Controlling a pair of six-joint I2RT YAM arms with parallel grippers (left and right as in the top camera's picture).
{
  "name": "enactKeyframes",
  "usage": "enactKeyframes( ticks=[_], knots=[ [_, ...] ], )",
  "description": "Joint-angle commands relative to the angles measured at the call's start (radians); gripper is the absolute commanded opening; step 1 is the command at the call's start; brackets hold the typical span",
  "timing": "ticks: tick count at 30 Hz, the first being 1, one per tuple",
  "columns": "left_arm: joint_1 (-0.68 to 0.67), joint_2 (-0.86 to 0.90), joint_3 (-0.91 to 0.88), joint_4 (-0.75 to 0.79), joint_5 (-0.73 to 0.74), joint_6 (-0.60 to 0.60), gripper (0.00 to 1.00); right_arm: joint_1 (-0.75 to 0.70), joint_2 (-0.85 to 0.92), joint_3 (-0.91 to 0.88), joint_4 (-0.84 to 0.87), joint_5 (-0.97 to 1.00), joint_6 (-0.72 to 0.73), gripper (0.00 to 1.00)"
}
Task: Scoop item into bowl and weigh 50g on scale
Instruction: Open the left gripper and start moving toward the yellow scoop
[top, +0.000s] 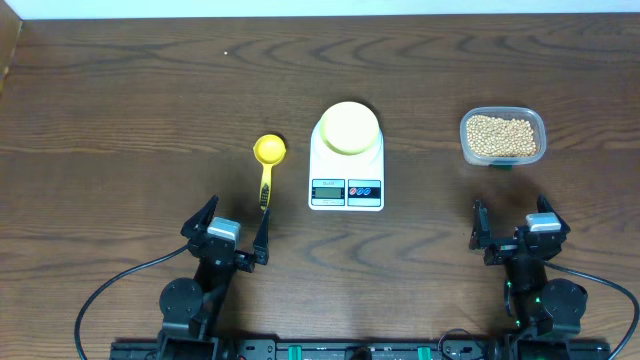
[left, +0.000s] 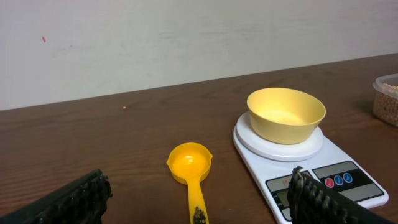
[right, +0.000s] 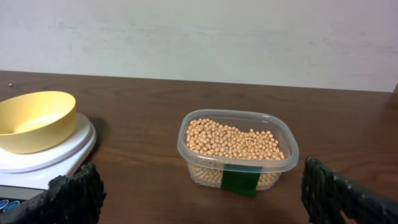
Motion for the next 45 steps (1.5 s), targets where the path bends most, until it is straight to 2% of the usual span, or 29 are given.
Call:
enactKeyframes(
  ticks=[1, 42, 45],
  knots=[
    [-0.006, -0.001, -0.014, -0.038, 0.035, 0.006, 0.93, 0.01, -0.009, -0.001, -0.005, 0.008, 0.01, 0.99],
    [-0.006, -0.001, -0.014, -0.013, 0.035, 0.006, 0.93, 0.01, -0.009, -0.001, -0.005, 0.008, 0.01, 0.99],
    [-0.006, -0.001, -0.014, 0.01, 0.109, 0.006, 0.93, 0.01, -0.009, -0.001, -0.005, 0.008, 0.01, 0.99]
  ],
)
